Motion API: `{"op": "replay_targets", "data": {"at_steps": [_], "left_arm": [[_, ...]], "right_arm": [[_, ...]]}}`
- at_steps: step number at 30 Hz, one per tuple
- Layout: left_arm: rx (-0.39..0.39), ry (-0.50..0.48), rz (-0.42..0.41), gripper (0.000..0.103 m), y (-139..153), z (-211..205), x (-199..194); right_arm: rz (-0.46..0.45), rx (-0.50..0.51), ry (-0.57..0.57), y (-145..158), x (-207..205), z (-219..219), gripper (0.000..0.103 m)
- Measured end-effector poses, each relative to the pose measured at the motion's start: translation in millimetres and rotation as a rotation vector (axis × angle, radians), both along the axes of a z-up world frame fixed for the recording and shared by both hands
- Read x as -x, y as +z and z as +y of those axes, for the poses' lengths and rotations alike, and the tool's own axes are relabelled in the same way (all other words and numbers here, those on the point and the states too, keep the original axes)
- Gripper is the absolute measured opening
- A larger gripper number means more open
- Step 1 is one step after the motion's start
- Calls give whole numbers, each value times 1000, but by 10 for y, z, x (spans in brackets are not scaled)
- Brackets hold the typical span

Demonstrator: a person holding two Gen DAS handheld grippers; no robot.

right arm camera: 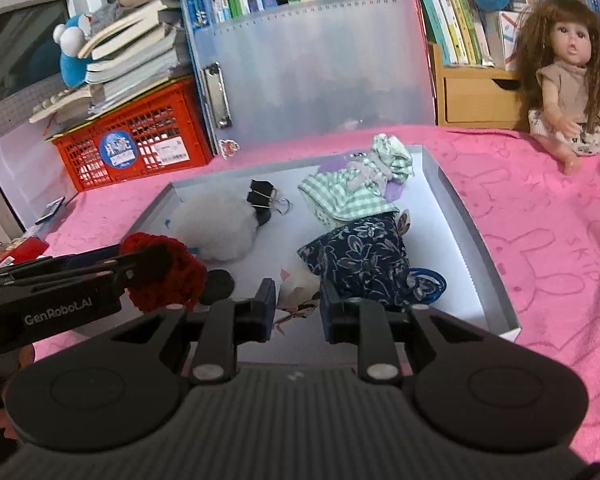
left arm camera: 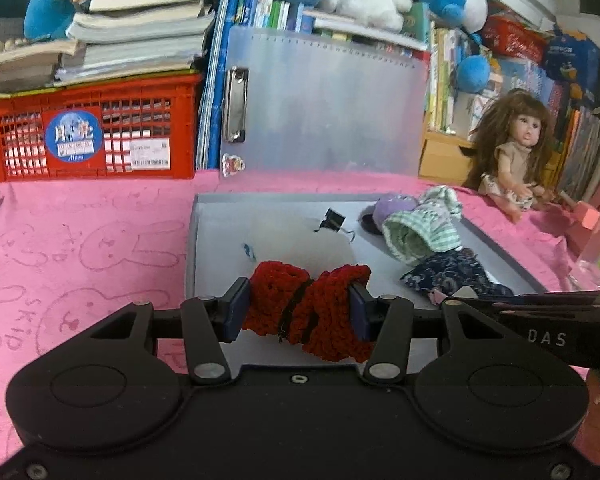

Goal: Organize objects
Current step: 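Carry the pompom tie and white item over the white box with both grippers, then lower the pompom tie and white item into the box and open both grippers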

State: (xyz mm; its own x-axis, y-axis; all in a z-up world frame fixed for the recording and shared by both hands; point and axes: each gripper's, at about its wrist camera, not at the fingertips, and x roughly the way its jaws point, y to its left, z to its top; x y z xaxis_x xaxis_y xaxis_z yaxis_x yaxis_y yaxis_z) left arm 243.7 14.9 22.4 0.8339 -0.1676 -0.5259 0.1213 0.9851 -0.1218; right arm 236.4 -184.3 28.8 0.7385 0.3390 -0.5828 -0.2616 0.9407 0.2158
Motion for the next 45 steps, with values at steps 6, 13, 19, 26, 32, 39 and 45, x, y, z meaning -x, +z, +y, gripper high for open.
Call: {"op": "replay_targets", "data": {"at_steps": [6, 13, 19, 26, 32, 39, 45], "left_arm": [[-17, 7, 6, 48, -59, -2, -154], [-31, 17, 2, 48, -89, -11, -340], [-41, 29, -5, 48, -105, -32, -471], [-37, 37, -18, 49, -145, -41, -524], [-32, 41, -14, 50, -140, -36, -528], [-32, 40, -9, 54, -132, -38, -519], [-35, 40, -14, 56, -122, -46, -491]], "right_arm": [[29, -13, -17, -71, -167, -35, 27], [31, -6, -28, -72, -312, -43, 27], [34, -11, -42, -68, -412, -66, 27], [46, -27, -38, -104, -431, -92, 27], [45, -40, -33, -99, -420, -107, 28], [43, -52, -31, -94, -387, -117, 36], [32, -43, -27, -56, -364, -112, 43]]}}
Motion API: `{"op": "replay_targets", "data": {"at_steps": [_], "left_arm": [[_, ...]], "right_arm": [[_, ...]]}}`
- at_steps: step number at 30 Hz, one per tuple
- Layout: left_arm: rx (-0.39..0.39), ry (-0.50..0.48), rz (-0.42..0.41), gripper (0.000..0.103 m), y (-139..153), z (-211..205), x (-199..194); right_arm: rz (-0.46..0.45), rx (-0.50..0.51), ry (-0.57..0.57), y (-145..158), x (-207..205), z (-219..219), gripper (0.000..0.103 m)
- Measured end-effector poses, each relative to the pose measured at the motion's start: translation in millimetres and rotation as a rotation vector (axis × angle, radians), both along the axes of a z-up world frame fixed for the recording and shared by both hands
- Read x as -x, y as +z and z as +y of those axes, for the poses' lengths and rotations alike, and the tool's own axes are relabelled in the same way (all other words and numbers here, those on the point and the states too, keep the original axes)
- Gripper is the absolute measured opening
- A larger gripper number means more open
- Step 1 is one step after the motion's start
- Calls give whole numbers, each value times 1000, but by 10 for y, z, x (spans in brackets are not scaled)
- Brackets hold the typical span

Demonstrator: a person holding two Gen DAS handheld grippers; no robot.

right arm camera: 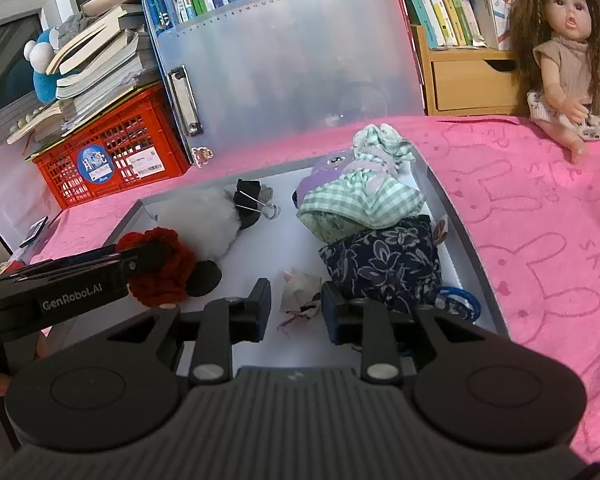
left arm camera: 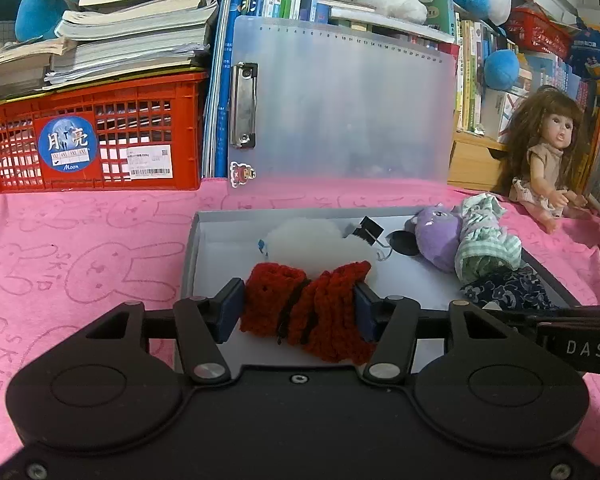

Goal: Organize objects
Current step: 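Lower the pompom tie and white item into the box and open both grippers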

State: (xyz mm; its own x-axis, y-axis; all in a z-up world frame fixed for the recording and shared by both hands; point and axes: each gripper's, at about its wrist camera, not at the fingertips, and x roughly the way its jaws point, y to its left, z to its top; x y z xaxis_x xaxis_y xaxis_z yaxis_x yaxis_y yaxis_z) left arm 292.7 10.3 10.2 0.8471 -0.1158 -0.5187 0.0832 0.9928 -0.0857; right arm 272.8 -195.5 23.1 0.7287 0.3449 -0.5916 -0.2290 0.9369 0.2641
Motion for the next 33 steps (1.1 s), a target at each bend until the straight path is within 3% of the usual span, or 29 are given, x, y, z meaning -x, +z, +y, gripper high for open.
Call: {"op": "replay_targets", "data": {"at_steps": [3, 7, 10, 33], "left_arm": [[-2, 0, -5, 60, 19, -5, 28], [5, 0, -19, 73, 94, -3, 90], [5, -5, -34, 76, 162, -6, 151], [5, -65, -72, 84, 430, 7, 789]], "right_arm": [[-7, 5, 2, 24, 15, 2, 50], [-18, 14, 5, 60, 58, 10, 53], [-29, 20, 7, 102, 102, 17, 55], [-121, 87, 77, 411, 618, 56, 67]]}}
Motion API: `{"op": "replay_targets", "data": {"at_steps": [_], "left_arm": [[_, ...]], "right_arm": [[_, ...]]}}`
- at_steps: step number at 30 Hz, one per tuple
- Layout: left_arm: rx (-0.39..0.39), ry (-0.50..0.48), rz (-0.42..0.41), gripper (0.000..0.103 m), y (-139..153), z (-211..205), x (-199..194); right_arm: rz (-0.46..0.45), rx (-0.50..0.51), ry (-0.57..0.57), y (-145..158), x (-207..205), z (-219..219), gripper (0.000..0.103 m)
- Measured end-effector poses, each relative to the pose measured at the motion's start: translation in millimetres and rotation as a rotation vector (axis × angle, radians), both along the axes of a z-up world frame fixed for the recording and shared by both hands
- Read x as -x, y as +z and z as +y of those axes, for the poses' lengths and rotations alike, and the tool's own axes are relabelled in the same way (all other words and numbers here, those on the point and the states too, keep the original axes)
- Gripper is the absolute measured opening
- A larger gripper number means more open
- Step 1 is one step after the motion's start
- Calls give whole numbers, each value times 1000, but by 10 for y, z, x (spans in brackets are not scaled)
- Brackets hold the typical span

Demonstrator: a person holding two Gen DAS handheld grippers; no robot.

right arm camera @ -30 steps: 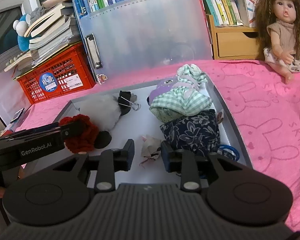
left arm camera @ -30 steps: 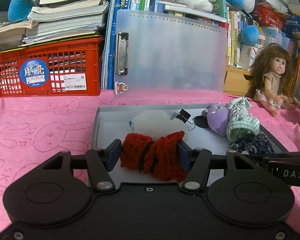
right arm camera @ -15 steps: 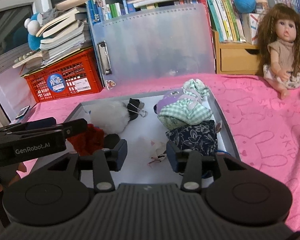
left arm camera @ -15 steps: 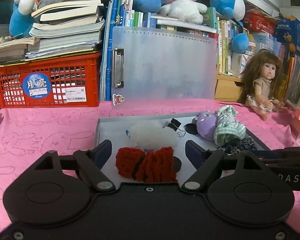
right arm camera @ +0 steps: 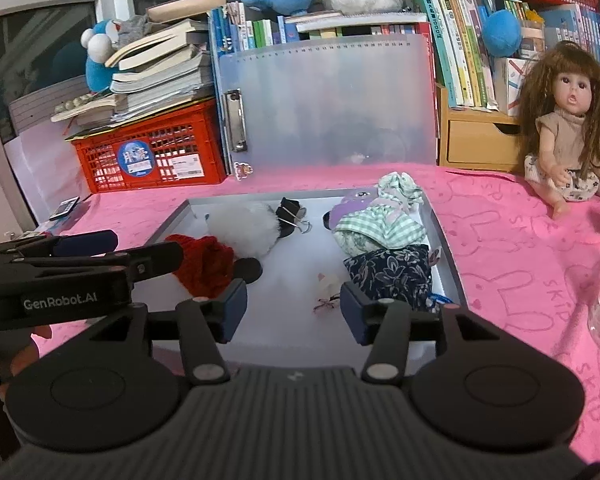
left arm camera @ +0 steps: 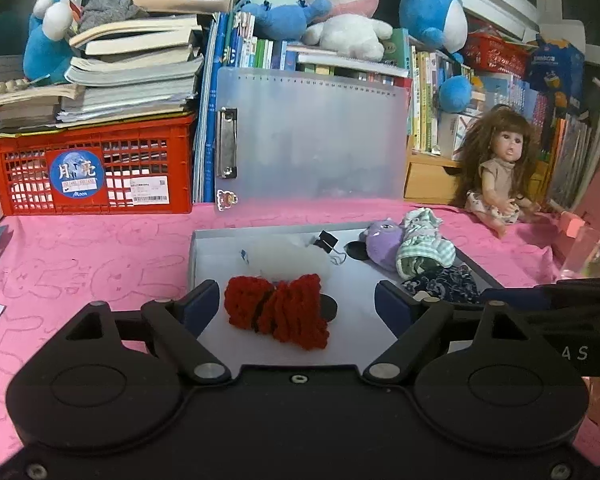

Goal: Organize objects
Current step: 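Lower the pompom tie and white item into the box and open both grippers, then withdraw both grippers toward the black cap and the pink-bow hair clip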

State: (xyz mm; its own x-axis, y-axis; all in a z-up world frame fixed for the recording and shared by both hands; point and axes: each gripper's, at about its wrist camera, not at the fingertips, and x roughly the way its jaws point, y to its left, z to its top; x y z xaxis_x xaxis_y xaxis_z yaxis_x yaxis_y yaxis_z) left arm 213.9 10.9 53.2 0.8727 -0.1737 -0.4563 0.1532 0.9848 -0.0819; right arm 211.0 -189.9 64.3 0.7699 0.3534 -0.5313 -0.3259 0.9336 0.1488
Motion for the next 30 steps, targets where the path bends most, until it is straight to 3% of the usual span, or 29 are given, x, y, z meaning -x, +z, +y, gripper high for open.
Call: {"op": "replay_targets", "data": {"at_steps": [20, 30], "left_arm": [[-18, -60, -16, 87, -22, 138, 883], [-53, -74, 3, 88, -170, 208, 1207]], "right_arm": [[-22, -1, 106, -35, 664, 11, 74], [-28, 97, 151, -226, 886, 143, 76]]}}
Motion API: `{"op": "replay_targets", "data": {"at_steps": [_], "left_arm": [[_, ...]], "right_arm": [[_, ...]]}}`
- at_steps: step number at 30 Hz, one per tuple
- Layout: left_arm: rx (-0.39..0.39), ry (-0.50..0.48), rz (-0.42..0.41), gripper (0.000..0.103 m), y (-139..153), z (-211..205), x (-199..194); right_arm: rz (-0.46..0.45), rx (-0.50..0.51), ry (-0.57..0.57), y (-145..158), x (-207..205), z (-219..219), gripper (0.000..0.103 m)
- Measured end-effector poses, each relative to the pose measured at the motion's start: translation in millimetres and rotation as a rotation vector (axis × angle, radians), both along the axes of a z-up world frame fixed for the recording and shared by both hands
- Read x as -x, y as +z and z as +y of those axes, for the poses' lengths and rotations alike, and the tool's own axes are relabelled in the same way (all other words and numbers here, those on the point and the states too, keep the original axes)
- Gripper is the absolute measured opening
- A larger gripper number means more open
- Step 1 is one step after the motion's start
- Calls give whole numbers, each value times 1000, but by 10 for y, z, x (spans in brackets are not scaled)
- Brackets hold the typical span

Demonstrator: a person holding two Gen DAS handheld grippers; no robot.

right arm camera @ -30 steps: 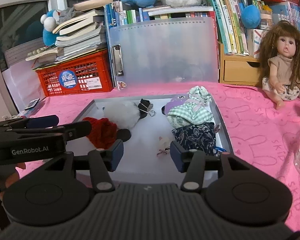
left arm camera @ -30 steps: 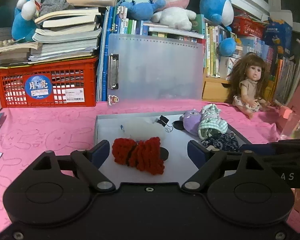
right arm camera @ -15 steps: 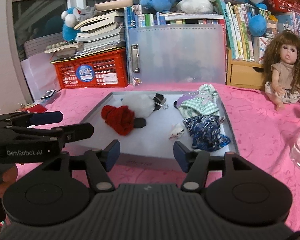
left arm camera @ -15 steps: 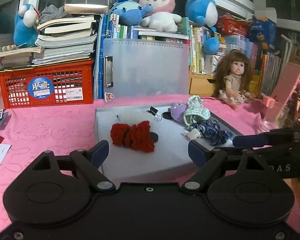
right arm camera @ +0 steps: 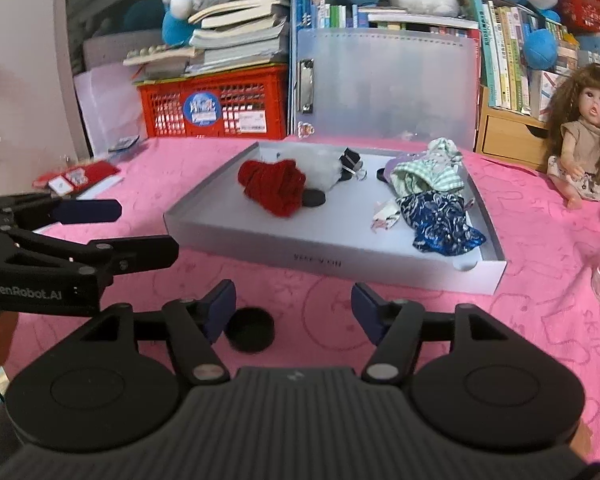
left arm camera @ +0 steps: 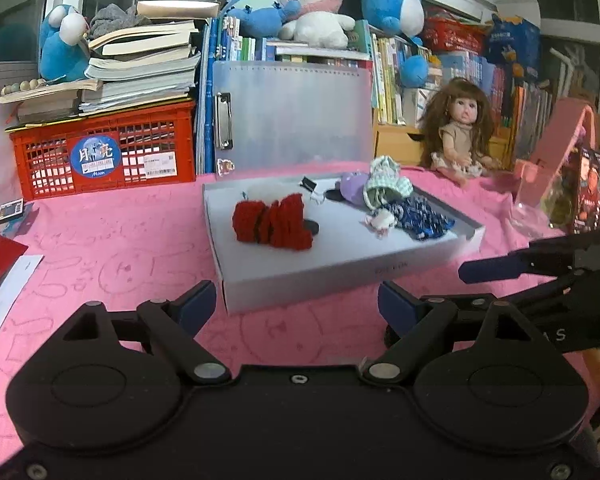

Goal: Organize objects
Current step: 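Withdraw both grippers toward the black cap and the pink-bow hair clip, then grasp the pink-bow hair clip with the left gripper while the right grasps the black cap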

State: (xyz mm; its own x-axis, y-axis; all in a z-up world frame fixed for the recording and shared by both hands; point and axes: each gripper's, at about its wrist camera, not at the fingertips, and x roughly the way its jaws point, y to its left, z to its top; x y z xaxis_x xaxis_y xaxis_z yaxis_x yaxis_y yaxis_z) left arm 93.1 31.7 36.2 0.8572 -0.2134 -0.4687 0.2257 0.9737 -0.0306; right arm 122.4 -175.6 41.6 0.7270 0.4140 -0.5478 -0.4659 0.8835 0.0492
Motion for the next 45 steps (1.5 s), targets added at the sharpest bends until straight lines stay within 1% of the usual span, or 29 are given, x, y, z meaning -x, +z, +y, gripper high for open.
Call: {"op": "replay_targets", "data": {"at_steps": [7, 11, 18, 23, 26, 29, 31, 34, 35, 45], "left_arm": [[-18, -16, 2, 88, -106, 16, 196], [-9, -25, -2, 87, -188, 35, 301], [-10, -49, 25, 76, -296, 50, 344], [-10, -54, 21, 75, -320, 37, 349], [-7, -49, 27, 75, -334, 37, 342], [-9, -49, 33, 75, -353, 27, 343], [-11, -48, 35, 75, -364, 26, 341], [-8, -48, 38, 75, -368, 24, 325], [-7, -49, 39, 75, -374, 21, 321], [-12, -62, 46, 75, -413, -46, 314]], "right_arm": [[11, 42, 19, -127, 63, 33, 77], [27, 38, 42, -181, 69, 46, 77], [11, 59, 82, -215, 99, 132, 77], [-1, 77, 99, -246, 94, 203, 77], [-4, 96, 115, -262, 97, 249, 72], [-3, 87, 120, -265, 95, 259, 68], [-1, 79, 121, -265, 96, 256, 62], [-1, 70, 115, -262, 93, 246, 42], [-2, 66, 112, -259, 96, 240, 38], [-10, 41, 79, -243, 116, 171, 37]]}}
